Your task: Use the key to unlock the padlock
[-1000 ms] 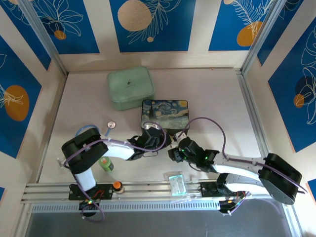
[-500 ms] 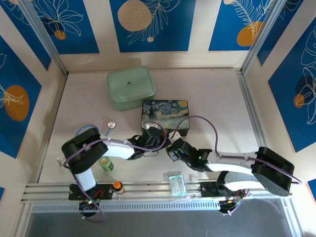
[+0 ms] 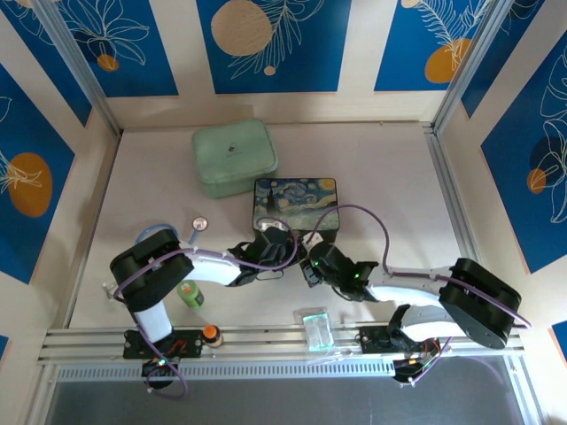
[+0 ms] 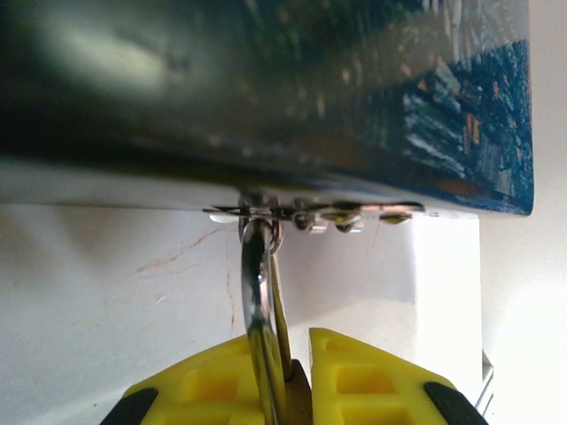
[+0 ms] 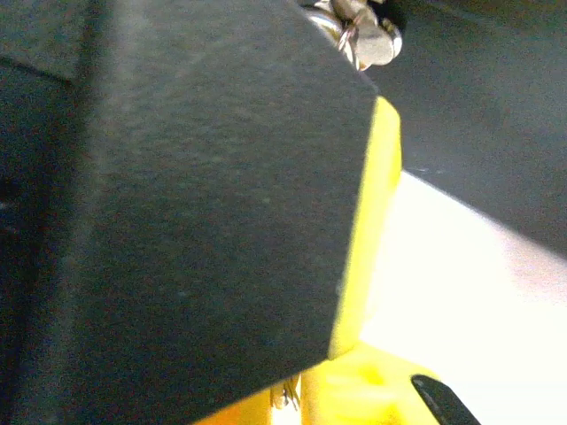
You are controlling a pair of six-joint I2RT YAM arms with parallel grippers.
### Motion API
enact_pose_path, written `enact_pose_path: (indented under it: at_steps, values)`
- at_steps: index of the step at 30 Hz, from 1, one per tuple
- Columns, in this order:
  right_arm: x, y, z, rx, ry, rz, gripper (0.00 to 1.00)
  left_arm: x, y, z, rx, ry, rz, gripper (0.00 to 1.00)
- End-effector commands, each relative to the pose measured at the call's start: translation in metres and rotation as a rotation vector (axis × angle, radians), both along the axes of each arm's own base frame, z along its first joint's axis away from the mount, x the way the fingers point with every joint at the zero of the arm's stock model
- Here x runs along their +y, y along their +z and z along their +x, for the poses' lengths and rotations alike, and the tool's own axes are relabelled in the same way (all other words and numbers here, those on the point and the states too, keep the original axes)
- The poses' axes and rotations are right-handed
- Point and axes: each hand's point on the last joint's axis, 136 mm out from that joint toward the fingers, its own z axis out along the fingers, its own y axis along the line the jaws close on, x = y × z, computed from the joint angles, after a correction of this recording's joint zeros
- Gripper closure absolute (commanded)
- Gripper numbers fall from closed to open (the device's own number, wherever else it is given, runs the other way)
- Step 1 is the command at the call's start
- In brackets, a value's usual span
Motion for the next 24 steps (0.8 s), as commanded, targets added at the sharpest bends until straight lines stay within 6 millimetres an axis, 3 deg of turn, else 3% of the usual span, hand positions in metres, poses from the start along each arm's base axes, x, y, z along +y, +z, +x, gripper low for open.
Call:
enact_pose_path:
  at_steps: [1, 9, 15, 24]
  values:
    - [0.017, 0.024, 0.001, 0.126, 0.040, 0.268, 0.89, -0.005, -0.011, -0.030, 0.143, -0.078, -0.051, 1.00]
    - [-0.005, 0.013, 0.004, 0.310, -0.048, 0.460, 0.89, -0.004, -0.014, -0.032, 0.146, -0.083, -0.060, 1.00]
    - [-0.009, 0.012, 0.006, 0.411, -0.061, 0.541, 0.88, -0.006, -0.010, -0.031, 0.145, -0.079, -0.085, 1.00]
    - [-0.030, -0.009, 0.013, 0.442, -0.213, 0.491, 0.76, -0.003, -0.012, -0.032, 0.149, -0.074, -0.079, 1.00]
